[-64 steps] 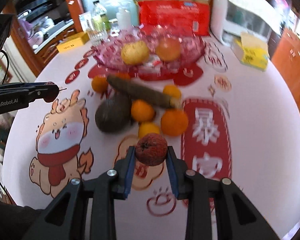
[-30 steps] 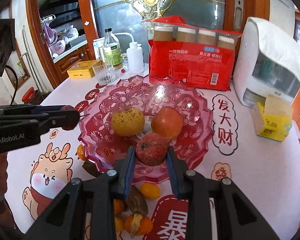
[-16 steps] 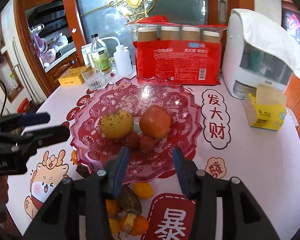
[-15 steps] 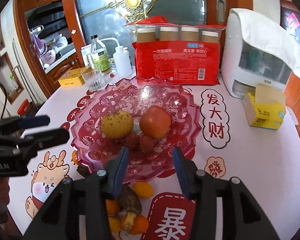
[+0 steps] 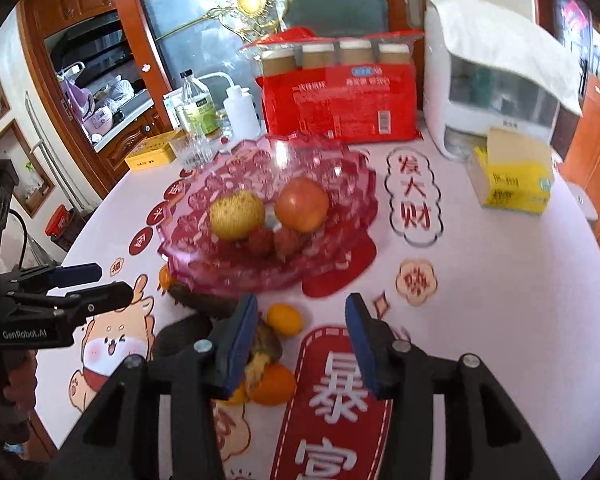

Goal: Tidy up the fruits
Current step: 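Move the left tool to the avocado while the right tool approaches an orange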

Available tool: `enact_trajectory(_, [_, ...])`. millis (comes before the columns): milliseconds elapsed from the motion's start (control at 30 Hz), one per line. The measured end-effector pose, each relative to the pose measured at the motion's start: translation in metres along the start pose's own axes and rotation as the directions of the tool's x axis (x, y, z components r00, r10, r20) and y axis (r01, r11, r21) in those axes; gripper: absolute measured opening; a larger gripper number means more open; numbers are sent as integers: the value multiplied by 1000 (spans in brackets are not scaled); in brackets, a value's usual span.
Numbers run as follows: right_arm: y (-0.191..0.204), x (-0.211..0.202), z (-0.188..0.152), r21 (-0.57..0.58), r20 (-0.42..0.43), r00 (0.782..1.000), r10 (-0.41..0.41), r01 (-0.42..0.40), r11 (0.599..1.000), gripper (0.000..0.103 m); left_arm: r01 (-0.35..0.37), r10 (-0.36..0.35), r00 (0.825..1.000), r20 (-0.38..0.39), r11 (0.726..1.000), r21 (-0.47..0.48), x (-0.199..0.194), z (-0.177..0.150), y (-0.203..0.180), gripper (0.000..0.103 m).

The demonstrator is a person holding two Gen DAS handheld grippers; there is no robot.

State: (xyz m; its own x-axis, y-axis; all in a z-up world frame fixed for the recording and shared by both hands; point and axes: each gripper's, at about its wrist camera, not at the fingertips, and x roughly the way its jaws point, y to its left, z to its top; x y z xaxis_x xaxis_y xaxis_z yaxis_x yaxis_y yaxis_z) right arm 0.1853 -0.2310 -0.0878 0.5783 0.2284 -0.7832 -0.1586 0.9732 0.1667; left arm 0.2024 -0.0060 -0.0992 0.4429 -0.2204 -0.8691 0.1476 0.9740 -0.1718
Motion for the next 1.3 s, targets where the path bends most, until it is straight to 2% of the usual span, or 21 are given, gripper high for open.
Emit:
enact_trajectory(300, [-14,-1,-42,74,-44,999,24,-20,997,48,-11,11,997,-75,1000,3,9,-18,1,84])
enact_trajectory(367, [-16,2,-50,84,-53,998,31,-27,996,56,-16,17,995,-94,1000,4,14,-20,1,84])
enact_trajectory(500, [-18,10,-62,118,-72,994,82,-73,990,58,-27,26,991,-134,1000,-7,27,-24,2,84])
enact_trajectory(933, [-5,38,-74,79,-131,983,132,-122,989,59,-33,30,968,-250,999,-10,71,-28,-3,84])
enact_trajectory(1300, [1,60,-74,60,-149,969,199,-192,980,59,-34,28,954,-299,999,-14,98,-21,-10,84])
